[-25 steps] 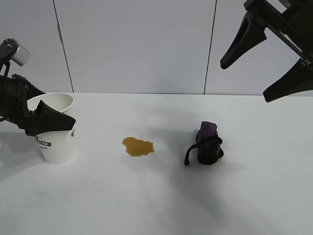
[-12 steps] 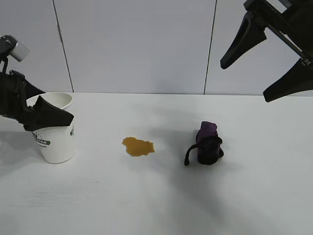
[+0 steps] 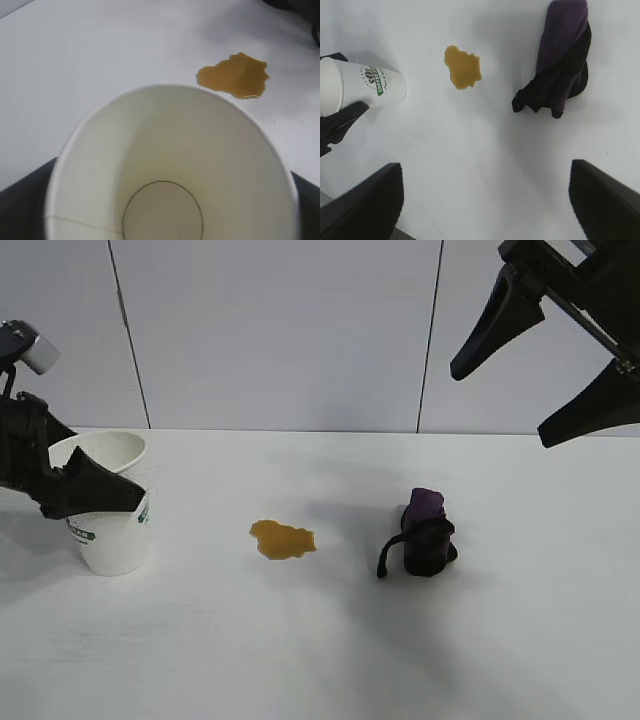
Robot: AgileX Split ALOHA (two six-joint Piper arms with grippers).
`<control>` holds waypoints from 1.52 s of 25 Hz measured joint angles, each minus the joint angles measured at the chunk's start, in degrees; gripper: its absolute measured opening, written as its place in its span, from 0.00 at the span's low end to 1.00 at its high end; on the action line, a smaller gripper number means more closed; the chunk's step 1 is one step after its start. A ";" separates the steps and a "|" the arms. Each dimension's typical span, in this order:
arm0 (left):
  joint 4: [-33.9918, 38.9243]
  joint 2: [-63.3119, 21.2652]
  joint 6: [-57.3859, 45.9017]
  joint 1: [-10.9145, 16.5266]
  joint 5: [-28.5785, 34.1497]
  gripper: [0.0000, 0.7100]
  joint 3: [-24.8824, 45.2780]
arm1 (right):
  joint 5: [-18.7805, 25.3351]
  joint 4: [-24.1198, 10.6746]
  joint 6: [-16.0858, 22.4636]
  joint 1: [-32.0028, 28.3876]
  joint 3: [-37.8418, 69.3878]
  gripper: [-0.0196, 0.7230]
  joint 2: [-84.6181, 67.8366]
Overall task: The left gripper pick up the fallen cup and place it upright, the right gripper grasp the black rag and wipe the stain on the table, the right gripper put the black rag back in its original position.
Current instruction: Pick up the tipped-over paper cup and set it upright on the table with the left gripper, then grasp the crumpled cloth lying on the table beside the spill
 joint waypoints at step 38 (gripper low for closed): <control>20.02 -36.54 -43.67 0.00 -11.24 0.98 0.57 | -0.17 0.00 0.00 0.00 0.00 0.86 0.00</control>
